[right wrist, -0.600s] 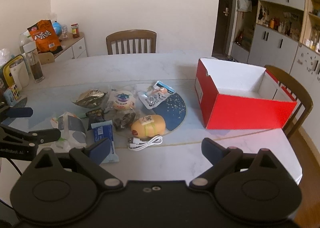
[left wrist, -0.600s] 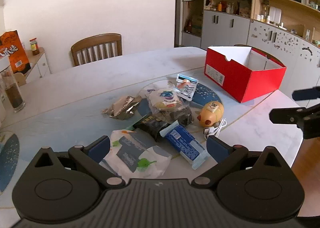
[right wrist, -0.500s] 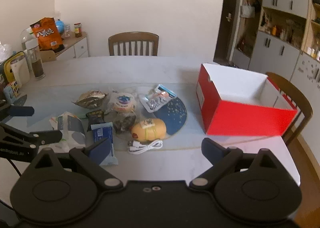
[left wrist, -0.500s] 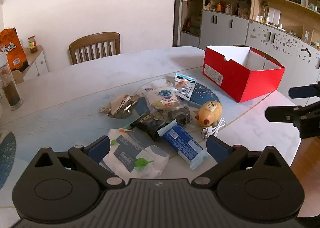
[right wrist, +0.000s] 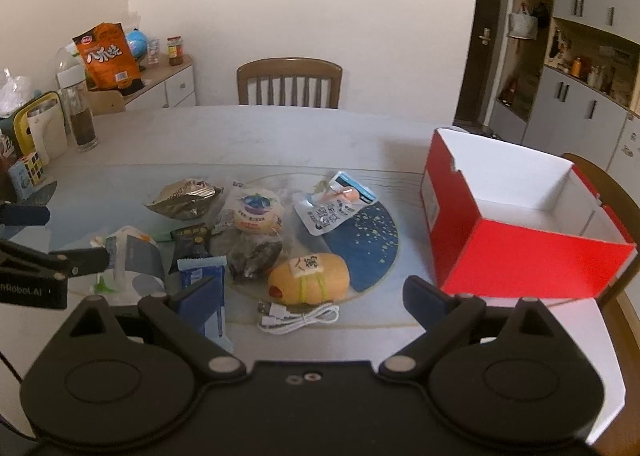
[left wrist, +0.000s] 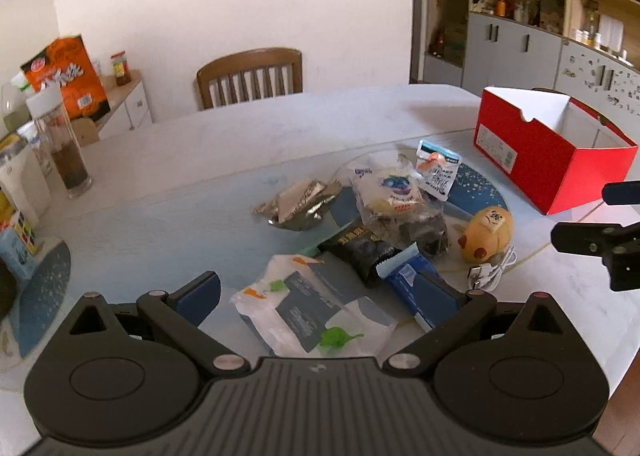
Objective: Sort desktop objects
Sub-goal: 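Close the right gripper on the yellow bread toy while the left gripper grasps the white tissue bag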
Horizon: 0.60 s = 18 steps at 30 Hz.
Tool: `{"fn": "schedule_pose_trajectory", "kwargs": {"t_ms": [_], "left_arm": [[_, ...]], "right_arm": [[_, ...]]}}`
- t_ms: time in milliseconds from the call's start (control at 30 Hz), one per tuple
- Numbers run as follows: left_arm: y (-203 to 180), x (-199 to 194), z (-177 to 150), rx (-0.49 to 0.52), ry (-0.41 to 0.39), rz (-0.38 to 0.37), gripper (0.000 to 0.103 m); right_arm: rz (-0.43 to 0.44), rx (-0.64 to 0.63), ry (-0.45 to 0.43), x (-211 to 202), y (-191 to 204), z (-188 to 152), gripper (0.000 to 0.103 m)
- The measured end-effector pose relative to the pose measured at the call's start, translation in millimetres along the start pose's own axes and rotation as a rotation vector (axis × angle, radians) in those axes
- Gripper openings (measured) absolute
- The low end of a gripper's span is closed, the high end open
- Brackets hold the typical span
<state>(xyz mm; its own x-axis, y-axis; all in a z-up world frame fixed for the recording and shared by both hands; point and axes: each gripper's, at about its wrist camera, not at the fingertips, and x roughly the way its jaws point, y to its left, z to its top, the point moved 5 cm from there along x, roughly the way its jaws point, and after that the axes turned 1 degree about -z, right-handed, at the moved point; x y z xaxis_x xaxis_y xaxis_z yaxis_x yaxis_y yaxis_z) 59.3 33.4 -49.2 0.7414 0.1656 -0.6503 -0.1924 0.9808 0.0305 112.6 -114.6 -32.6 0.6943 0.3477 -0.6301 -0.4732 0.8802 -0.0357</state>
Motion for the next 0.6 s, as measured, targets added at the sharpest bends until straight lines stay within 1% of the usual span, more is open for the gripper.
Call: {"fn": "schedule_pose_trajectory", "kwargs": {"t_ms": [267, 467, 533, 600], "left_arm": [[0, 25, -8, -0.057, 0.058, 0.045, 0.103], [-2, 47, -17, -0.069, 0.097, 0.077, 0.103], [-3, 54, -22, -0.067, 0.107, 0.102, 0.103], [-2, 60, -27, -0.078, 0.122, 0.112, 0.103]], "right_arm": [[0.043, -0.045, 0.025, 35, -1, 5, 0.098], [0.058, -0.045, 0.054, 61, -4, 6, 0.098], [0.058, -0.044, 0.064, 70, -4, 5, 0.098], [0.055, -0.048, 0.074, 80, -4, 3, 0.098]]}}
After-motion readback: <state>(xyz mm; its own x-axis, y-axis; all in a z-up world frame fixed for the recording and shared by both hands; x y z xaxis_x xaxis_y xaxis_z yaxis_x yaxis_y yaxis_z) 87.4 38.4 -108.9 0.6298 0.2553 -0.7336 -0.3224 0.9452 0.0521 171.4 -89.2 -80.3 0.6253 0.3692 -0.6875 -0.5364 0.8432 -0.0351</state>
